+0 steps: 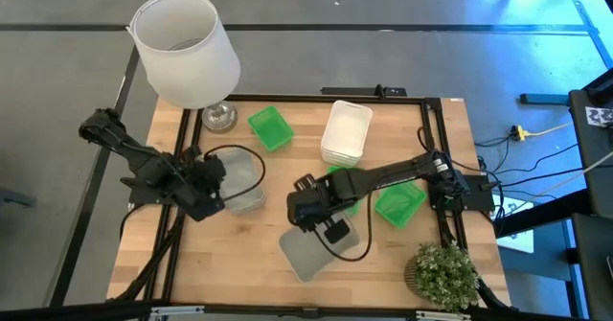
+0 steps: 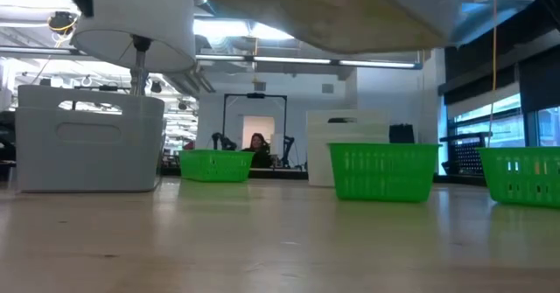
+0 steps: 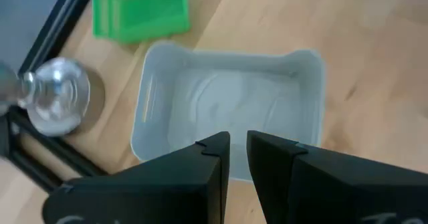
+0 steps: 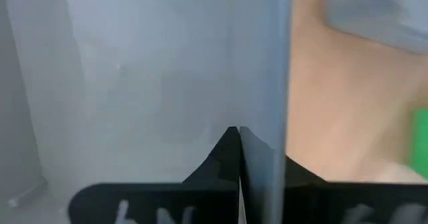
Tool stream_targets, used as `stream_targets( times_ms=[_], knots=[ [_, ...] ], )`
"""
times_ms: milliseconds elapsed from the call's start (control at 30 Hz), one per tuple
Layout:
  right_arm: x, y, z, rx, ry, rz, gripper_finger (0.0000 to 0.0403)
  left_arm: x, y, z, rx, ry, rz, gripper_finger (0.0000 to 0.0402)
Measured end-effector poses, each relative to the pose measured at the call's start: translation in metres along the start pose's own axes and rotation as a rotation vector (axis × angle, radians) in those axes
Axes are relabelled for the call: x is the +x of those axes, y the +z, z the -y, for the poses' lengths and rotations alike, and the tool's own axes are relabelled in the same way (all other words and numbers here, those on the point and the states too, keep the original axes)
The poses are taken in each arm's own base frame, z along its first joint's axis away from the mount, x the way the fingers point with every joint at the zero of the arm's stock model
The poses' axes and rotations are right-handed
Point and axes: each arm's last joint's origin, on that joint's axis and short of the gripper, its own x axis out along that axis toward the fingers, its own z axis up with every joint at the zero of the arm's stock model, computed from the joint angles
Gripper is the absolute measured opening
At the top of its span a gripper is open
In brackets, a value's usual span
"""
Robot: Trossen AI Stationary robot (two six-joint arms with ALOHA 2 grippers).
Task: Stack baskets by color
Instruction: Stack the bottom gray bin on top of the top gray bin
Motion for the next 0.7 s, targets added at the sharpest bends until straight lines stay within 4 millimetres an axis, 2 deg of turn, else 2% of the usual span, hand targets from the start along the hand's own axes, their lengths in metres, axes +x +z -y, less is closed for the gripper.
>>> stream_targets(
  times_ms=[167,300,533,700],
  knots=[
    [-0.02,-0.002,0.013,-0.022,-0.093,-0.011,0.0001,0.026,-0.018,0.003,-0.107,0.055,-0.049,0.0044],
    [-0.03,-0.005,0.019,-0.011,-0.104,-0.012,0.0,0.048,-0.037,0.002,-0.225,0.111,-0.145,0.0044],
    [-0.036,-0.009,0.028,-0.068,-0.162,-0.036,0.0,0.078,-0.066,-0.009,-0.416,0.268,-0.184,0.0044],
    [-0.036,-0.013,0.035,-0.085,-0.169,-0.051,0.0,0.098,-0.079,-0.017,-0.523,0.384,-0.172,0.0044]
  ],
)
